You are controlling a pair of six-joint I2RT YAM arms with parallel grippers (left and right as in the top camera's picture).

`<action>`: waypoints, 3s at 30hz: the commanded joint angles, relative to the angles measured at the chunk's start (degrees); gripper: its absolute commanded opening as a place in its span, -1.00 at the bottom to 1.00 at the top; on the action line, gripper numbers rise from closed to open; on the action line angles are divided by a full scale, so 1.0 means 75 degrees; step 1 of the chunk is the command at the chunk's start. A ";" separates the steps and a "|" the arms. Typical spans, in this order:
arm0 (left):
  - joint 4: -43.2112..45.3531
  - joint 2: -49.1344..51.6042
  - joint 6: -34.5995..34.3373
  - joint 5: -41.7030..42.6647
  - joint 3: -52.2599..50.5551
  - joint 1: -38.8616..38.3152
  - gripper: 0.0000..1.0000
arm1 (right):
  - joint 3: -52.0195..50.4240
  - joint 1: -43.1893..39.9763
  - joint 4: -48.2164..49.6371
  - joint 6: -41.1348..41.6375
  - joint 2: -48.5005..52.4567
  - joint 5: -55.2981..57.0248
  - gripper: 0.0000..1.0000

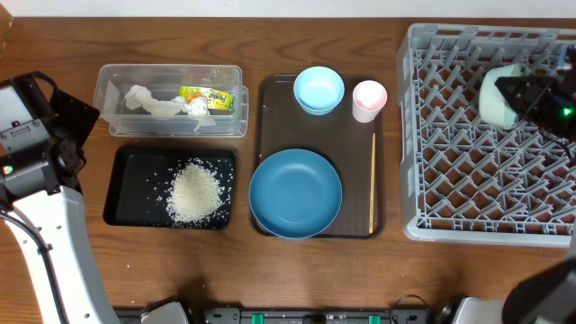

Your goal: Sort waste into correct bins and load items into the dishwasher rack

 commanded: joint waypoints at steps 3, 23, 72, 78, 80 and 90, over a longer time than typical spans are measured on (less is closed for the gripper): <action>-0.0023 0.0029 -0.0041 -0.0087 0.0076 0.0032 0.92 | -0.0052 -0.0297 0.0187 -0.0382 0.0772 -0.1110 -0.98; -0.0023 0.0029 -0.0041 -0.0087 0.0076 0.0032 0.93 | -0.0047 -0.1463 0.0580 -0.0020 0.2194 -0.1542 -0.98; -0.0023 0.0029 -0.0041 -0.0087 0.0076 0.0032 0.93 | -0.0050 0.0947 -0.0822 0.0819 -0.0487 0.8664 -0.45; -0.0023 0.0029 -0.0041 -0.0087 0.0076 0.0032 0.93 | -0.0050 0.0938 -0.0685 0.0793 0.0627 0.8571 -0.75; -0.0023 0.0029 -0.0041 -0.0087 0.0076 0.0035 0.93 | -0.0050 0.0938 -0.0644 0.0790 0.0839 0.8655 -0.76; -0.0023 0.0029 -0.0041 -0.0087 0.0076 0.0032 0.93 | -0.0050 0.0938 -0.0379 0.0714 0.1070 0.8620 -0.97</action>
